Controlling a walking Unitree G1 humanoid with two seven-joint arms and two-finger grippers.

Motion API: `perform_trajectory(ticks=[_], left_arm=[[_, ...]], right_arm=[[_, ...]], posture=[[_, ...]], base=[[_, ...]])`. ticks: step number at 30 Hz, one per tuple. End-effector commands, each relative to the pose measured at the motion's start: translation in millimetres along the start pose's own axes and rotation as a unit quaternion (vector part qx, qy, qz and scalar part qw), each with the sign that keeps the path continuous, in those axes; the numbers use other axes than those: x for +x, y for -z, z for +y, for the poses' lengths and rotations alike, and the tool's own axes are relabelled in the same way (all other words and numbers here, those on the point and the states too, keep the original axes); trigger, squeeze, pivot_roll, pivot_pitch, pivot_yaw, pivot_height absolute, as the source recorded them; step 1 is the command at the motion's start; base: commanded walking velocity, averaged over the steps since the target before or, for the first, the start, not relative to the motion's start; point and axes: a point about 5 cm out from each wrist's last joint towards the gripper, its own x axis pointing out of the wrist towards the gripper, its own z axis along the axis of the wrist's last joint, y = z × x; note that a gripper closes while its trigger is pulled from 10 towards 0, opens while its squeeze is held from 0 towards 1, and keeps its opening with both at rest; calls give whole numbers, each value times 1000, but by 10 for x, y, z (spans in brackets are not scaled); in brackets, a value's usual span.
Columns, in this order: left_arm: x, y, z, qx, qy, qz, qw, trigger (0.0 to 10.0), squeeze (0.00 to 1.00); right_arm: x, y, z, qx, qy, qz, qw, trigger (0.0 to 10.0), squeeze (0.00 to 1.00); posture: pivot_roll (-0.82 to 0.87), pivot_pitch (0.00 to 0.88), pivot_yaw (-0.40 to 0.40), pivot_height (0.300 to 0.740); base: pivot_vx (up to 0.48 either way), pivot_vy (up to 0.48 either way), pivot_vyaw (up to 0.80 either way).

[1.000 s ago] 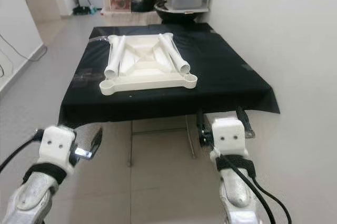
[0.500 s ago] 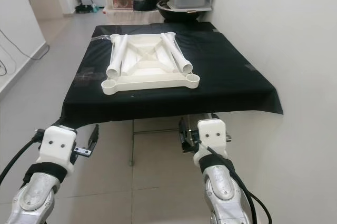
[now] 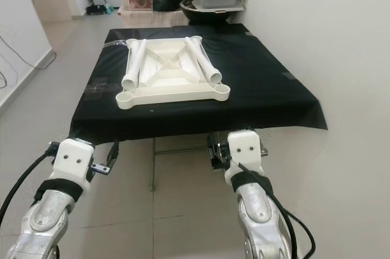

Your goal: Building children table

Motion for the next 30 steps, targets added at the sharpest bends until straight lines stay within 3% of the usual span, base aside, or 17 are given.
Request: perform_trajectory(ticks=[1, 12, 19, 30], left_arm=[[11, 5, -9, -6, 7, -3, 1000, 10000, 0], [32, -50, 51, -26, 0, -25, 999, 10000, 0], [13, -56, -41, -34, 15, -27, 999, 10000, 0], [21, -69, -29, -28, 19, -32, 999, 10000, 0]], right_arm=[[6, 32, -22, 4, 4, 7, 1000, 10000, 0], [46, 1, -10, -9, -3, -1, 1000, 10000, 0], [48, -2, -5, -6, -4, 2, 1000, 10000, 0], [63, -3, 2, -14, -5, -1, 1000, 10000, 0]], posture=[[-51, 0, 0, 740], [-48, 0, -2, 740], [-56, 0, 3, 740], [-42, 0, 4, 740]], base=[[0, 0, 0], [184, 0, 0], [312, 0, 0], [308, 0, 0]])
